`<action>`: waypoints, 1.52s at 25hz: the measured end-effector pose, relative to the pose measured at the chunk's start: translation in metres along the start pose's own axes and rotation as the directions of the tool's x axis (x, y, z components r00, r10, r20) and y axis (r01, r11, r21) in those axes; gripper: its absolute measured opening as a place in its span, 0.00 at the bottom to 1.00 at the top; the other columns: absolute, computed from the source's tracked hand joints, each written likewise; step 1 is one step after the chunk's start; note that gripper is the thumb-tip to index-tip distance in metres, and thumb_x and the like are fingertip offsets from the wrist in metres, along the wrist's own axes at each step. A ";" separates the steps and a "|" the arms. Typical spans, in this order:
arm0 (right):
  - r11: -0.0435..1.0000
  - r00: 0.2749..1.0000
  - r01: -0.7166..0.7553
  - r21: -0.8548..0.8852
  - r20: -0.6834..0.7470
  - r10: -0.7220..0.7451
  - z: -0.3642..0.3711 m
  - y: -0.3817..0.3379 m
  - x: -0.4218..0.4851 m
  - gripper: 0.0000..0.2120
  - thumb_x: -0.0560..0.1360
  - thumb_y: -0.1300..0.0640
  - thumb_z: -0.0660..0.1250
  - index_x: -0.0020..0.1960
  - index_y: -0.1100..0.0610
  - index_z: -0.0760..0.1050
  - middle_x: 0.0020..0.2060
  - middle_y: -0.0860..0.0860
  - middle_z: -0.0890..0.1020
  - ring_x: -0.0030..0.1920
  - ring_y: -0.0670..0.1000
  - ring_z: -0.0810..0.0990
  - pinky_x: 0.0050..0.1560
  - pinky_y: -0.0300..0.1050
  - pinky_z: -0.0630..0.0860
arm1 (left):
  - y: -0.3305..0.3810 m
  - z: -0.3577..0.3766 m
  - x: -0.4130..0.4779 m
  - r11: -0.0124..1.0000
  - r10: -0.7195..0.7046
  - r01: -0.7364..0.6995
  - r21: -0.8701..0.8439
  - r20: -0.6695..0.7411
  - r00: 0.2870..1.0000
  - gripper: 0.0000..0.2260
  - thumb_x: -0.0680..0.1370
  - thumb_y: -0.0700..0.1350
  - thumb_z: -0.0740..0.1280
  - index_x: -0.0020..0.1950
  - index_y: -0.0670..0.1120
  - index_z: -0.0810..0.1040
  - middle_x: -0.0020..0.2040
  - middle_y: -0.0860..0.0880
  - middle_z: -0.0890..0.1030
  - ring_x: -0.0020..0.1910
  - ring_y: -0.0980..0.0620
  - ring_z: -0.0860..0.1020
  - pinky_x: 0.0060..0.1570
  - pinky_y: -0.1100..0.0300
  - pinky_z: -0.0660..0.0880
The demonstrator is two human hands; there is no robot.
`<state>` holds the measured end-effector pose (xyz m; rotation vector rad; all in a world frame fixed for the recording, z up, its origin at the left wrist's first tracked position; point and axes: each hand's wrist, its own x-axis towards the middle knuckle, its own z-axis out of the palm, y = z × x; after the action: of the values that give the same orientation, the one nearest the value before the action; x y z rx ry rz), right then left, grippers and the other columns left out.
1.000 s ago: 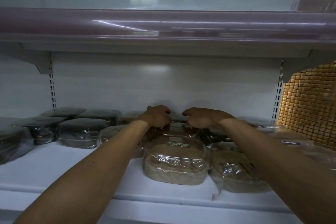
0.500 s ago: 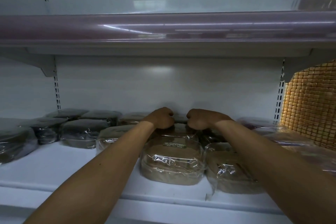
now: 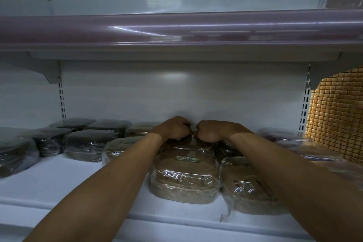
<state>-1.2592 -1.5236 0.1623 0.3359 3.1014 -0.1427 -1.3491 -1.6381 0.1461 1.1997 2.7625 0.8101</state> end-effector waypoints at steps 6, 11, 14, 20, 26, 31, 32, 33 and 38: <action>0.993 0.983 0.034 0.111 -0.181 -0.013 -0.010 0.009 0.005 0.13 0.79 0.56 0.59 0.62 0.59 0.72 0.55 0.56 0.78 0.51 0.54 0.78 0.46 0.47 0.73 | 0.001 -0.021 -0.004 0.993 0.029 -0.052 -0.103 -0.206 0.978 0.23 0.75 0.42 0.72 0.71 0.47 0.75 0.71 0.49 0.74 0.67 0.49 0.73 0.64 0.61 0.69; 0.997 0.897 0.074 0.028 -0.438 -0.054 -0.029 -0.001 -0.004 0.17 0.78 0.55 0.62 0.65 0.57 0.71 0.60 0.57 0.77 0.58 0.58 0.75 0.57 0.51 0.73 | 0.008 -0.045 -0.027 0.985 0.071 -0.112 -0.134 -0.284 0.956 0.24 0.75 0.42 0.73 0.71 0.46 0.75 0.70 0.47 0.74 0.65 0.49 0.75 0.65 0.57 0.72; 0.990 0.857 0.118 0.073 -0.511 -0.065 -0.031 -0.021 -0.017 0.14 0.76 0.53 0.61 0.61 0.52 0.71 0.57 0.56 0.77 0.55 0.58 0.75 0.50 0.50 0.72 | 0.016 -0.067 -0.053 0.993 0.113 -0.122 0.001 -0.376 0.920 0.24 0.76 0.44 0.71 0.72 0.48 0.73 0.72 0.48 0.72 0.68 0.47 0.73 0.67 0.55 0.69; 0.957 0.861 0.253 0.143 -0.484 -0.156 -0.001 -0.122 -0.063 0.17 0.75 0.50 0.62 0.64 0.46 0.69 0.55 0.55 0.77 0.55 0.59 0.77 0.53 0.49 0.75 | -0.047 -0.079 -0.150 0.986 0.062 0.028 0.167 -0.507 0.860 0.26 0.75 0.49 0.71 0.73 0.57 0.71 0.63 0.44 0.74 0.67 0.42 0.68 0.64 0.51 0.69; 0.936 0.800 0.352 -0.009 -0.516 -0.306 0.058 -0.236 -0.081 0.24 0.78 0.53 0.63 0.72 0.54 0.63 0.61 0.63 0.71 0.62 0.64 0.69 0.64 0.54 0.69 | -0.150 -0.087 -0.242 0.986 -0.093 0.151 0.070 -0.524 0.846 0.33 0.69 0.57 0.74 0.73 0.60 0.68 0.68 0.43 0.70 0.68 0.41 0.69 0.67 0.47 0.69; 0.938 0.829 0.345 -0.011 -0.466 -0.310 0.084 -0.273 -0.076 0.24 0.79 0.53 0.61 0.73 0.55 0.62 0.62 0.62 0.71 0.64 0.64 0.69 0.64 0.54 0.69 | -0.191 -0.093 -0.265 0.980 -0.122 0.183 0.075 -0.500 0.857 0.33 0.72 0.58 0.74 0.75 0.59 0.67 0.70 0.45 0.68 0.71 0.45 0.62 0.71 0.53 0.64; 0.941 0.839 0.338 -0.002 -0.451 -0.303 0.089 -0.274 -0.074 0.23 0.80 0.52 0.61 0.72 0.55 0.63 0.62 0.62 0.71 0.64 0.63 0.69 0.63 0.53 0.69 | -0.196 -0.089 -0.267 0.978 -0.118 0.186 0.093 -0.488 0.865 0.32 0.73 0.58 0.73 0.75 0.59 0.66 0.70 0.45 0.67 0.72 0.45 0.61 0.71 0.54 0.62; 0.943 0.843 0.331 -0.009 -0.446 -0.301 0.093 -0.274 -0.074 0.23 0.79 0.53 0.61 0.72 0.56 0.63 0.62 0.61 0.72 0.64 0.63 0.70 0.63 0.53 0.69 | -0.200 -0.085 -0.267 0.975 -0.104 0.185 0.122 -0.486 0.868 0.32 0.74 0.59 0.71 0.75 0.59 0.65 0.71 0.46 0.66 0.72 0.45 0.59 0.71 0.54 0.60; 0.933 0.828 0.359 -0.025 -0.453 -0.330 0.100 -0.266 -0.080 0.27 0.81 0.54 0.58 0.77 0.58 0.57 0.69 0.55 0.69 0.68 0.58 0.68 0.68 0.50 0.66 | -0.207 -0.089 -0.263 0.933 -0.046 0.218 0.288 -0.505 0.862 0.29 0.78 0.55 0.66 0.78 0.60 0.60 0.77 0.45 0.59 0.76 0.45 0.53 0.71 0.47 0.51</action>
<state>-1.2371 -1.8086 0.0881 -0.2426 3.5968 -0.1885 -1.3232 -1.9772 0.0789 0.9122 3.4779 0.7330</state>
